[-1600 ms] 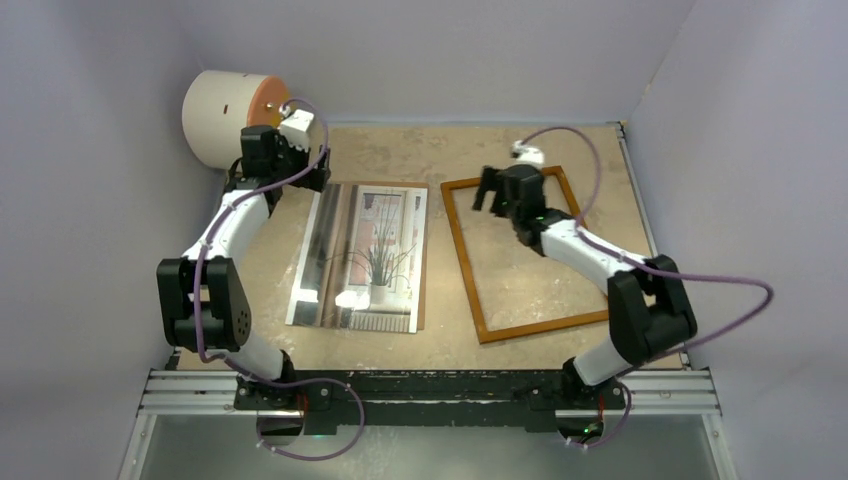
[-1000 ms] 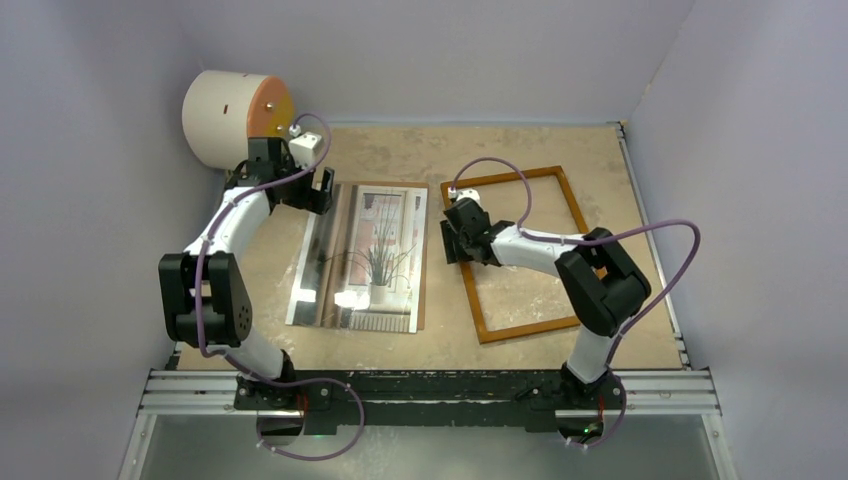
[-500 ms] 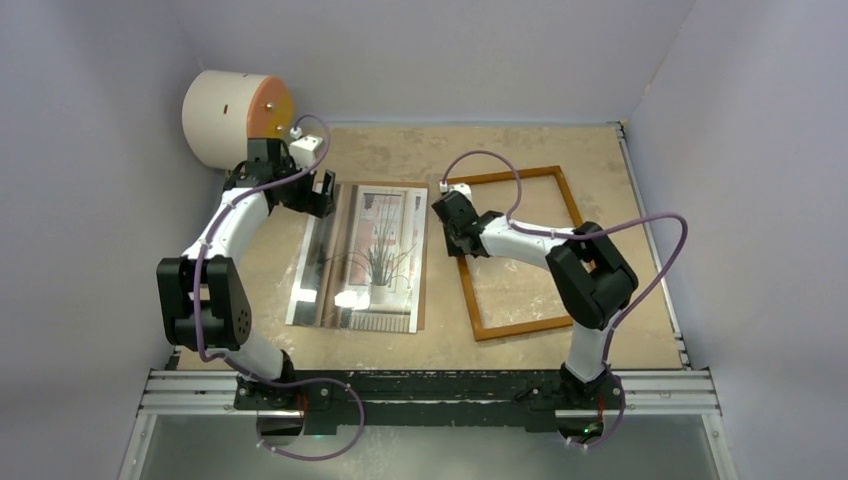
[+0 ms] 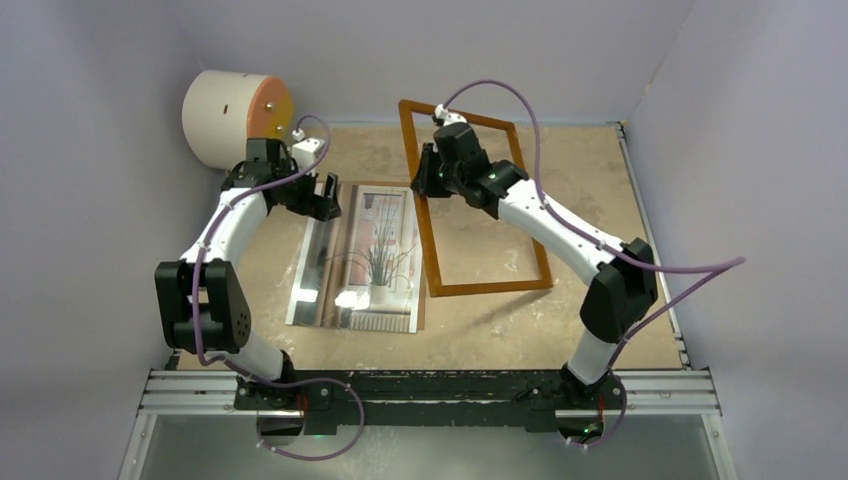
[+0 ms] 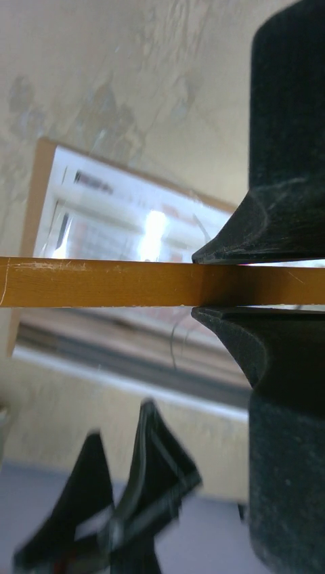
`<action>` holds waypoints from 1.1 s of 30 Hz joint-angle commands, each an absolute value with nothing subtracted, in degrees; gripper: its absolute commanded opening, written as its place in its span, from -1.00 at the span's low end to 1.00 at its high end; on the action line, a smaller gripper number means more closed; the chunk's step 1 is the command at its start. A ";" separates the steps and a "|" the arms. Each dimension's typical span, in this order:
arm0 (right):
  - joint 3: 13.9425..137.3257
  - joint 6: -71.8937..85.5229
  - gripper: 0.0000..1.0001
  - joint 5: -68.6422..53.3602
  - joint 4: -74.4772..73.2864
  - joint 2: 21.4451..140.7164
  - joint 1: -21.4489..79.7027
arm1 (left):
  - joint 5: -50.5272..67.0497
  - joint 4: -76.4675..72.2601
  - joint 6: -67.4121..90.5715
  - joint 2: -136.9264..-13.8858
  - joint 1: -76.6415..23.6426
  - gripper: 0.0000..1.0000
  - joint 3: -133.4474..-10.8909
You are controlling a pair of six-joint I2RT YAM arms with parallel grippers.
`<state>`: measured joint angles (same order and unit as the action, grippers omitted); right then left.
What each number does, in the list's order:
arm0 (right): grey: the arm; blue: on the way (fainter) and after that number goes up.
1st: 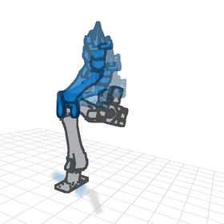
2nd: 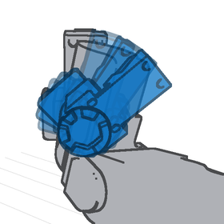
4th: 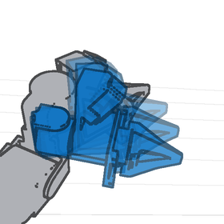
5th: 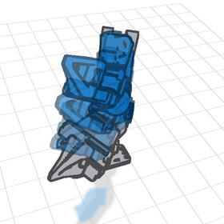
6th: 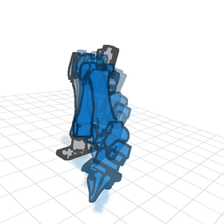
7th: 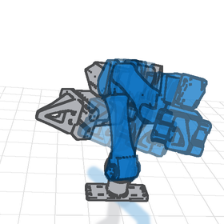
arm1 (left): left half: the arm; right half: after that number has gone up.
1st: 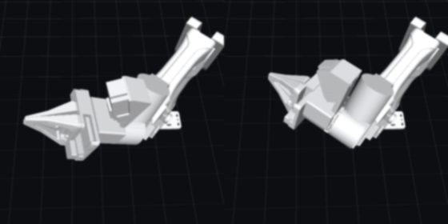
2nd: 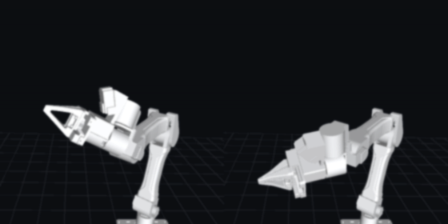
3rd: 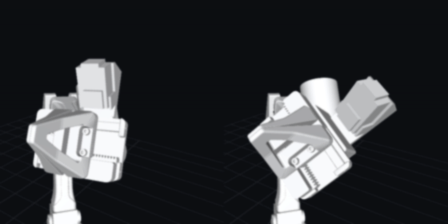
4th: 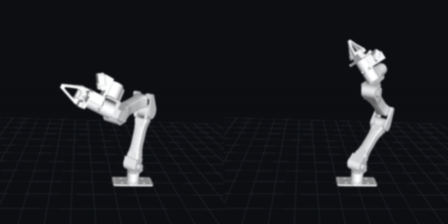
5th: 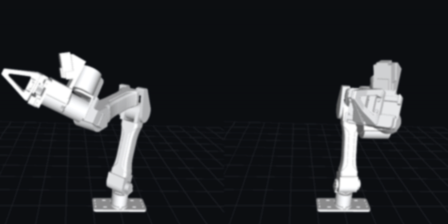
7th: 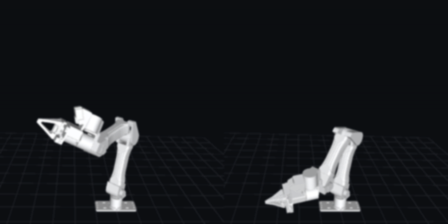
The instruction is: Put the photo into the frame
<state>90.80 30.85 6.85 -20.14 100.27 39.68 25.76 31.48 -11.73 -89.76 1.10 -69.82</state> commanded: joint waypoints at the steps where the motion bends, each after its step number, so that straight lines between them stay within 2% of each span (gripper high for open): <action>1: 97.77 38.32 -1.00 0.24 -21.11 95.69 39.51 | 29.43 32.00 -12.39 -86.88 0.77 1.00 -73.01; 11: 98.31 52.27 -1.00 -20.01 -10.67 92.90 34.20 | 29.97 33.77 -12.27 -85.33 -1.43 1.00 -75.26; 18: 88.71 62.98 -1.00 -32.02 3.52 89.93 29.18 | 29.93 33.84 -12.39 -84.44 -3.15 1.00 -76.58; 29: 76.78 76.11 -1.00 -40.38 20.44 88.33 23.76 | 28.57 32.54 -11.42 -84.75 -7.78 1.00 -79.11; 33: 72.95 77.57 -1.00 -40.80 22.52 86.68 20.80 | 28.53 32.02 -11.17 -85.72 -8.71 1.00 -80.18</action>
<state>75.29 73.56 -37.19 14.24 90.63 23.59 28.34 33.91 -11.55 -86.56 -7.97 -77.12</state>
